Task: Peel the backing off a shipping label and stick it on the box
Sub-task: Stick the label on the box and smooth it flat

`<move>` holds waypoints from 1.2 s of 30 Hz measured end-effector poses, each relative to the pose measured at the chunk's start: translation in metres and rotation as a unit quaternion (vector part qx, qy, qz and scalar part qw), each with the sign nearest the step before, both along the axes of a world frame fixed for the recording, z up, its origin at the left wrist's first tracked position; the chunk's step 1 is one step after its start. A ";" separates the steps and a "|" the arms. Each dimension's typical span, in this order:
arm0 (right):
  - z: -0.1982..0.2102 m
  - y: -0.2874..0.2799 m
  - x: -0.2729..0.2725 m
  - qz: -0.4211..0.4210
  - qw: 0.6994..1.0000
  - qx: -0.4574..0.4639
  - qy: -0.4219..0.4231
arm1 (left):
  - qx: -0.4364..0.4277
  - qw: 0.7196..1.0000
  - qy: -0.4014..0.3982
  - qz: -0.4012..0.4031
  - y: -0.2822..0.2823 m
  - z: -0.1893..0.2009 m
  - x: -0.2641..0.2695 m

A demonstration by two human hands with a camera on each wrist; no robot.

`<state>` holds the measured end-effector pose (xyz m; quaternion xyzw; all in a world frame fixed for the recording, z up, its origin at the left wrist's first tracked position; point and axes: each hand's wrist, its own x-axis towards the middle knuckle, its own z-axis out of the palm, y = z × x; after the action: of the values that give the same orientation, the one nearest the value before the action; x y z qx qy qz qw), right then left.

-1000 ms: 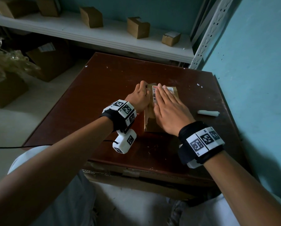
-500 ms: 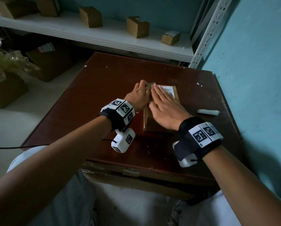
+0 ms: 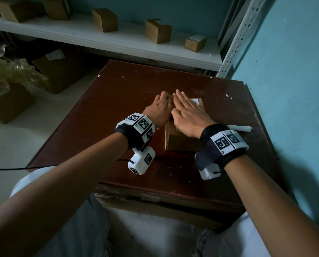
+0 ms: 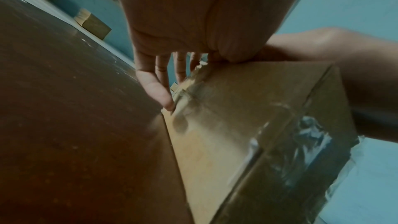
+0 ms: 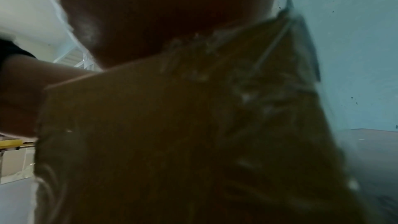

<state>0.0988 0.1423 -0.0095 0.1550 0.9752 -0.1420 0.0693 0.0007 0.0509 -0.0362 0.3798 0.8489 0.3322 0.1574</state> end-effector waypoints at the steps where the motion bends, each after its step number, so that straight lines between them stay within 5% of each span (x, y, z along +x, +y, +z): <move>1: -0.001 0.002 -0.001 -0.003 1.000 0.006 0.002 | -0.016 1.000 0.020 -0.007 0.001 -0.001 0.000; 5: -0.005 0.008 -0.005 -0.014 0.999 0.030 0.004 | -0.010 0.999 0.036 0.028 0.001 -0.001 0.001; 11: -0.005 0.014 -0.005 -0.035 0.998 0.044 0.009 | 0.007 0.999 -0.048 0.014 0.000 0.004 0.000; 36: -0.006 0.033 0.029 -0.055 0.997 0.052 0.027 | 0.020 0.999 -0.043 0.010 0.002 -0.002 -0.002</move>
<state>0.1275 0.1750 -0.0153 0.2079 0.9727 -0.0991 0.0271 -0.0011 0.0528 -0.0383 0.3602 0.8379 0.3670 0.1829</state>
